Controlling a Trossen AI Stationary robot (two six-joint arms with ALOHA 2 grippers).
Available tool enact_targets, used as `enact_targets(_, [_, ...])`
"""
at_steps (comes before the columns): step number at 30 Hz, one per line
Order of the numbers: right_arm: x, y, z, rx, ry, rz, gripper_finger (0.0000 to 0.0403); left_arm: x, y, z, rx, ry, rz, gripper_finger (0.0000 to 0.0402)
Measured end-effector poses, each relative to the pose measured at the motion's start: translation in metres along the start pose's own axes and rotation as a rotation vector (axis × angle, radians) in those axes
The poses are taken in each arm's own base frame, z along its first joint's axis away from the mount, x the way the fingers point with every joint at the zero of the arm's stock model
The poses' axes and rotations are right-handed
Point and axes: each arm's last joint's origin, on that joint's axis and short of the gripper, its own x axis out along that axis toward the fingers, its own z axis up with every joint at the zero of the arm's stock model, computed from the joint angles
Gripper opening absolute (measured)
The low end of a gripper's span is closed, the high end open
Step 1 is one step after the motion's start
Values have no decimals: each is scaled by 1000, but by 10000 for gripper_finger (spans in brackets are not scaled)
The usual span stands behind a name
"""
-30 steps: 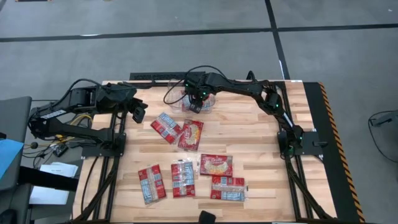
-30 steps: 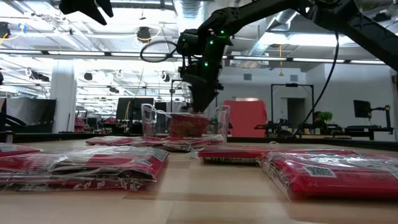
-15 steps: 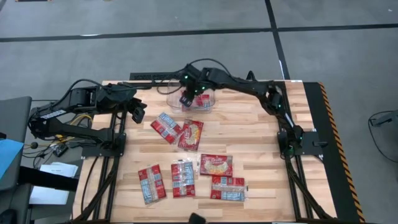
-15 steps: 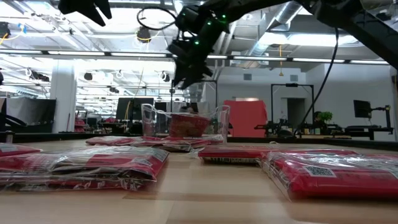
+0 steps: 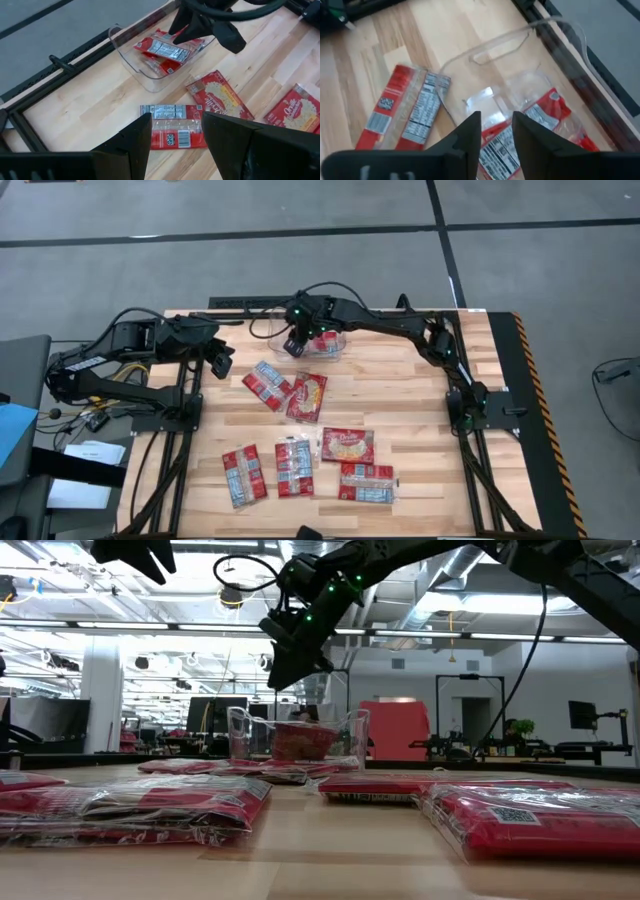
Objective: Sort popcorn bags into baskets
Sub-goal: Put the red popcorn pack into the transparent bin
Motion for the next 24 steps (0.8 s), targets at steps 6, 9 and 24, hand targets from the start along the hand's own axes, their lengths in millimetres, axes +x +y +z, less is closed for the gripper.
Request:
enact_targets(6, [0,0,4,0,-39,1,104,0,0,0,0,-3,4,163])
enact_targets(9, [7,0,2,0,-36,0,91,0,0,0,-1,-7,11,163])
enact_targets(24, [36,4,-15,28,37,20,53,0,1,0,2,-3,18,163])
